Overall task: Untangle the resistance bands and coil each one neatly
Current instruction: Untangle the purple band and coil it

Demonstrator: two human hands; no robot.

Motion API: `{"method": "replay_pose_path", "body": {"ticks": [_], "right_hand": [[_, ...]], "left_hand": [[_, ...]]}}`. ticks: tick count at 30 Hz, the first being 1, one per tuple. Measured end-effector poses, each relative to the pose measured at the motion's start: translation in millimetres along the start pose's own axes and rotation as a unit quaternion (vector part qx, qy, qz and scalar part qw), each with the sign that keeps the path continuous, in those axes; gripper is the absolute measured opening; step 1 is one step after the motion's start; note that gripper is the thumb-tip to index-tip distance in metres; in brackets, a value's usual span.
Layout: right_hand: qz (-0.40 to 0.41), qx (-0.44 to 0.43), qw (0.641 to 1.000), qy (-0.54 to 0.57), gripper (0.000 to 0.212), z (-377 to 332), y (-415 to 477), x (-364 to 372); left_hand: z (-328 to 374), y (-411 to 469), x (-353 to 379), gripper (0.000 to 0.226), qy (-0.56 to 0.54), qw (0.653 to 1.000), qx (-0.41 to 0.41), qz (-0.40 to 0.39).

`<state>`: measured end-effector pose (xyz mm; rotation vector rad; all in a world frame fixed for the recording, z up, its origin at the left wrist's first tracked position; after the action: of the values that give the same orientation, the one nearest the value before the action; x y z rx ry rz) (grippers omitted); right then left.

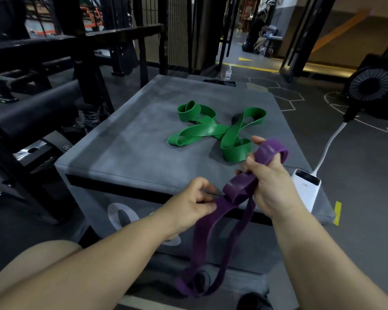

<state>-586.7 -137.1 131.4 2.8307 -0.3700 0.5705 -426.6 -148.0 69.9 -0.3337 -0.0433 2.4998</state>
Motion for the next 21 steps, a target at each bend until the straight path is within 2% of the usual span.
{"method": "replay_pose_path", "body": {"ticks": [2,5,7,10,13,16,18,21], "right_hand": [[-0.028,0.006,0.999,-0.035,0.035,9.2,-5.0,6.5],[-0.066,0.046,0.997,-0.002,0.028,22.9,-11.9,15.9],[-0.095,0.071,0.993,0.012,0.022,30.4,-16.7,21.7],[-0.127,0.086,0.988,-0.007,0.027,39.7,-23.4,28.4],[-0.094,0.080,0.990,-0.067,0.028,45.1,-20.8,23.6],[-0.057,0.056,0.988,-0.129,0.038,44.6,-14.6,12.4],[-0.051,0.048,0.990,-0.125,0.037,45.9,-13.0,9.3],[-0.062,0.051,0.989,-0.122,0.033,48.6,-16.3,10.4]], "left_hand": [[0.7,1.9,-4.4,0.027,-0.007,0.999,0.011,0.046],[0.6,0.8,-4.9,0.037,-0.025,0.997,0.000,0.079],[1.8,0.4,-4.9,0.031,-0.068,0.992,-0.022,0.100],[1.9,0.2,-4.6,0.017,-0.148,0.982,-0.056,0.107],[3.9,-4.0,-2.4,0.022,-0.214,0.974,-0.054,0.049],[6.3,-7.0,2.7,0.037,-0.186,0.982,-0.030,-0.017],[9.0,-6.1,1.8,0.033,-0.148,0.989,-0.013,-0.004],[12.9,-2.5,-5.7,0.028,-0.146,0.987,0.010,0.062]]}}
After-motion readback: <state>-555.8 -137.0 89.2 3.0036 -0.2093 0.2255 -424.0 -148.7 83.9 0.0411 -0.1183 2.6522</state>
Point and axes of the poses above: each hand's wrist, its own y-axis towards the middle knuckle, its own x-axis out of the palm, z = x × y, the point moved 4 cm from there along y, towards the middle knuckle, and after that the axes turned 8 degrees about y, right-handed, at the moved point
